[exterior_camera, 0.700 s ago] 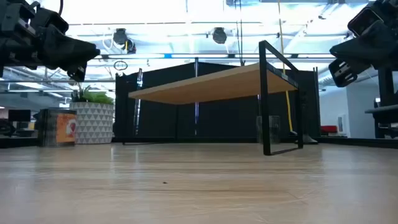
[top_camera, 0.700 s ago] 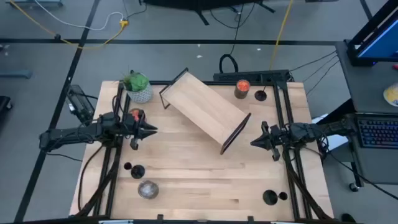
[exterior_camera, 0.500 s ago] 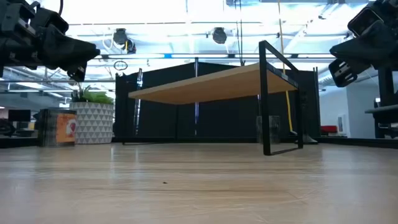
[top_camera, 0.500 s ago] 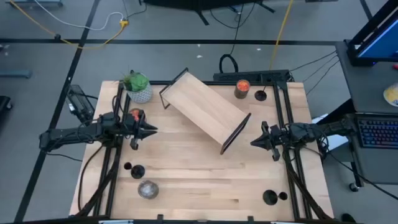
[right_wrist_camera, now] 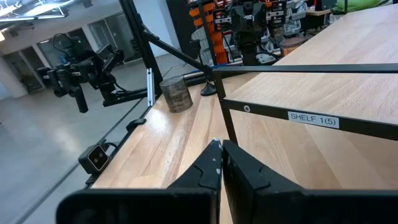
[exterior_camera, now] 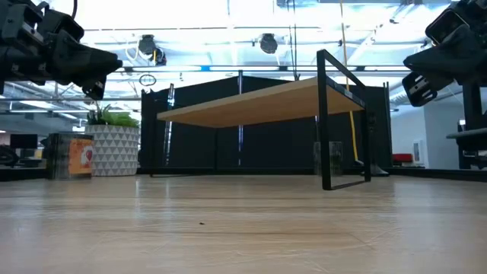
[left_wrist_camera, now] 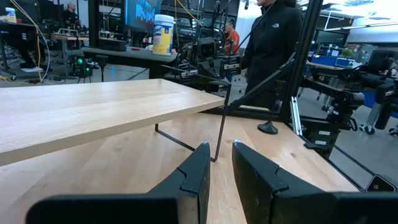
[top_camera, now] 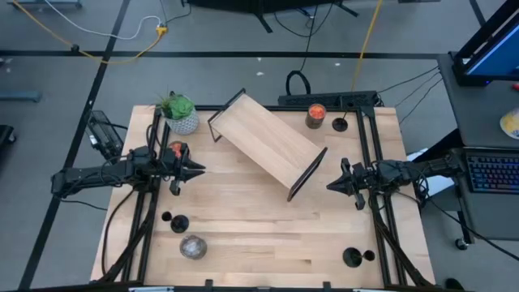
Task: Pick & Place candle stick holders
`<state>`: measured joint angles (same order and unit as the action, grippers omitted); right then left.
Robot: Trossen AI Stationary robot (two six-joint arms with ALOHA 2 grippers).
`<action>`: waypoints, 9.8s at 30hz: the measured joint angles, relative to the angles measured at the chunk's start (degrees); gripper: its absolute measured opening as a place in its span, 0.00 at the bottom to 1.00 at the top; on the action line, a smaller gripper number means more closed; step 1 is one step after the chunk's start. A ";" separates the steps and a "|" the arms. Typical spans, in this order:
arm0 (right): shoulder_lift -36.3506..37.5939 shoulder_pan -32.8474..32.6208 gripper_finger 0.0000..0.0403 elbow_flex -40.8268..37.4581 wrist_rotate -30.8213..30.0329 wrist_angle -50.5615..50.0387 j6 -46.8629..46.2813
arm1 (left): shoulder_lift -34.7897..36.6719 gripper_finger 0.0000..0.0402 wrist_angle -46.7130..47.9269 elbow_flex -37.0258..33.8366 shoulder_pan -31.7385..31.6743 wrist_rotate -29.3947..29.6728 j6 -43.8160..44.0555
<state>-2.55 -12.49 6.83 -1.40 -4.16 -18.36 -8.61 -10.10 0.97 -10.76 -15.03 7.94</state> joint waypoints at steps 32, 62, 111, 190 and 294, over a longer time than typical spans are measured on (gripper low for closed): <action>0.01 0.00 0.02 0.02 0.00 0.01 -0.01 | 0.01 0.18 0.01 0.00 -0.01 0.00 0.00; 0.00 0.00 0.02 0.00 0.01 0.00 0.01 | 0.01 0.18 -0.01 -0.01 0.00 0.00 0.00; -31.95 0.44 0.00 40.95 -69.55 10.82 17.09 | -0.01 0.18 -6.46 -0.02 -0.02 13.68 -3.78; -63.51 78.53 0.09 63.29 8.67 -43.30 10.45 | 0.00 0.18 -6.92 -0.02 0.00 13.64 2.69; -76.56 72.64 0.41 69.61 -13.71 -54.37 0.10 | 0.00 0.18 -6.90 -0.02 -0.02 13.60 2.78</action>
<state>-79.10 60.15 76.44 -15.11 -58.53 -18.26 -8.61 -16.99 0.95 -10.79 -1.43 10.72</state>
